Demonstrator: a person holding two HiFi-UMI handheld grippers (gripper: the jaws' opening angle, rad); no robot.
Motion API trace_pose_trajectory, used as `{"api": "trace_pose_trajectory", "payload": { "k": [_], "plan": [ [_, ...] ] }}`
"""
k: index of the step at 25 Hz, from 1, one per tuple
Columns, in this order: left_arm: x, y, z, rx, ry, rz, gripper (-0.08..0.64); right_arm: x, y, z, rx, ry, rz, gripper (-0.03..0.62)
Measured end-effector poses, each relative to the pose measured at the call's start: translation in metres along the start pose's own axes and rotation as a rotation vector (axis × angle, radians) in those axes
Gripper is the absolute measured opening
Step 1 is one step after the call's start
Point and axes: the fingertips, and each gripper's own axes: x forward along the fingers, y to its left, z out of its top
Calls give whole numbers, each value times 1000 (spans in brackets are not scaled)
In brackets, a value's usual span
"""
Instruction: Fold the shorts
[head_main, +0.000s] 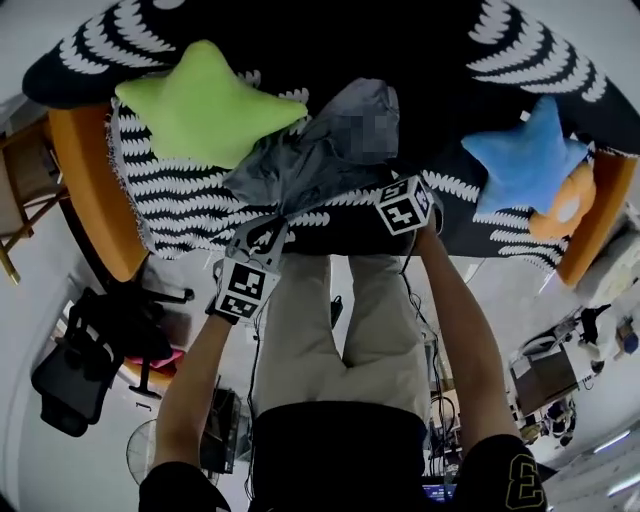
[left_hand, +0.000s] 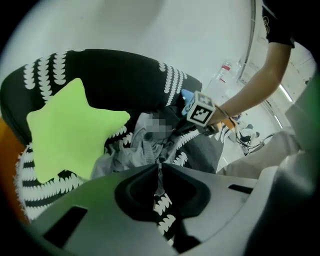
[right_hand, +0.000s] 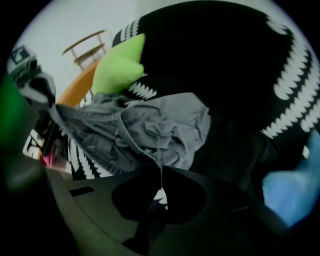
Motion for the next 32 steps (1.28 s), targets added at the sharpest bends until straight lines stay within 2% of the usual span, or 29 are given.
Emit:
{"api": "trace_pose_trajectory", "payload": {
  "k": [2, 3, 5, 10, 14, 17, 19, 22, 24, 26, 27, 29, 30, 32],
  "plan": [
    [-14, -11, -4, -43, 6, 9, 32, -58, -4, -3, 158, -69, -63, 32],
    [-25, -21, -3, -58, 5, 7, 32, -94, -2, -6, 207, -99, -94, 32],
    [-59, -47, 14, -55, -14, -12, 32, -171, 4, -18, 237, -140, -147, 32],
    [-167, -107, 97, 20, -146, -63, 32, -339, 15, -26, 243, -204, -214, 34],
    [-260, -134, 185, 136, -282, -34, 32, -454, 4, 5, 264, -293, -301, 43],
    [-334, -162, 268, 295, -419, -11, 31, -537, -15, 22, 267, -384, -398, 61],
    [-377, -189, 316, 416, -531, -25, 31, -578, -33, 24, 289, -432, -450, 76],
    [-432, -223, 368, 572, -647, -38, 31, -618, -57, 32, 357, -504, -484, 85],
    [-461, -233, 394, 600, -719, -33, 31, -638, -75, 41, 382, -534, -502, 127],
    [-480, -237, 411, 555, -776, -34, 30, -658, -93, 50, 404, -565, -505, 147],
    [-485, -237, 415, 541, -782, -35, 31, -669, -100, 55, 415, -587, -493, 140],
    [-486, -238, 411, 553, -735, -36, 29, -694, -102, 76, 408, -651, -433, 59],
    [-484, -239, 403, 555, -696, -37, 31, -709, -96, 89, 378, -684, -400, 35],
    [-473, -239, 386, 528, -639, -47, 31, -744, -78, 119, 260, -731, -377, 29]
  ]
}}
